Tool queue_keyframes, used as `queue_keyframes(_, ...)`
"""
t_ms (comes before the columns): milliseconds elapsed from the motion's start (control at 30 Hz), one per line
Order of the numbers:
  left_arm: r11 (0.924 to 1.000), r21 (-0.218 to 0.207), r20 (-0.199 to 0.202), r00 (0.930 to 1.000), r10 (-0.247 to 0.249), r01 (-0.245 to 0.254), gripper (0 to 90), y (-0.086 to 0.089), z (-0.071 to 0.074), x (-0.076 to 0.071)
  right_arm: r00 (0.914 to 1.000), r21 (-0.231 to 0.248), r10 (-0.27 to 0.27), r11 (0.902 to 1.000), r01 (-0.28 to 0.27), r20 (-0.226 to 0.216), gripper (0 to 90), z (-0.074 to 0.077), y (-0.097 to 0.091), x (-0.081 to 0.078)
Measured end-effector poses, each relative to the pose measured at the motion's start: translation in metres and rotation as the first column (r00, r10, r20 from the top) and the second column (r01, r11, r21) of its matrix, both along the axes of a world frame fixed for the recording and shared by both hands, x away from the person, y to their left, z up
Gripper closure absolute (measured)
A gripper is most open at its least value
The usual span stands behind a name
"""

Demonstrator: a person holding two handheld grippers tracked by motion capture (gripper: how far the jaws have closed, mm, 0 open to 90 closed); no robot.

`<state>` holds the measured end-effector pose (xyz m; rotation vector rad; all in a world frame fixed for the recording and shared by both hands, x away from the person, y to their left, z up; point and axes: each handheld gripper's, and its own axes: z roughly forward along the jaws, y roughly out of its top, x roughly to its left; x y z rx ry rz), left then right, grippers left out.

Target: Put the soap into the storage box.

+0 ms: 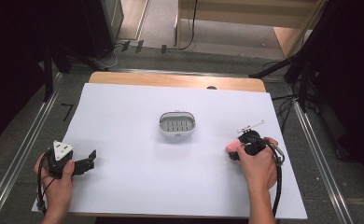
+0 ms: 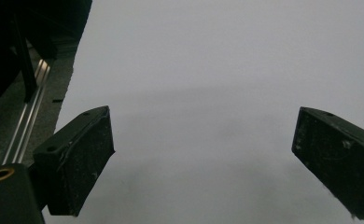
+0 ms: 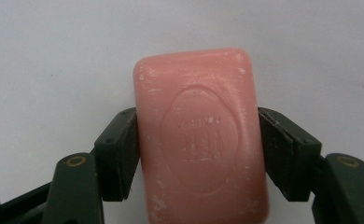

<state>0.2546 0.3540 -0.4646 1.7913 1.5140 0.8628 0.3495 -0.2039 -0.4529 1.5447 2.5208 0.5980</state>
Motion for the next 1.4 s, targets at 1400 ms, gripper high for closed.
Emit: queue_keyframes(1400,1.0,0.007,-0.006,1.0,0.002,-0.002,6.0,-0.001,0.0,0.001,0.9118,-0.033,0.401,0.9162,-0.399,0.09,38.7,0.043,0.042,0.025)
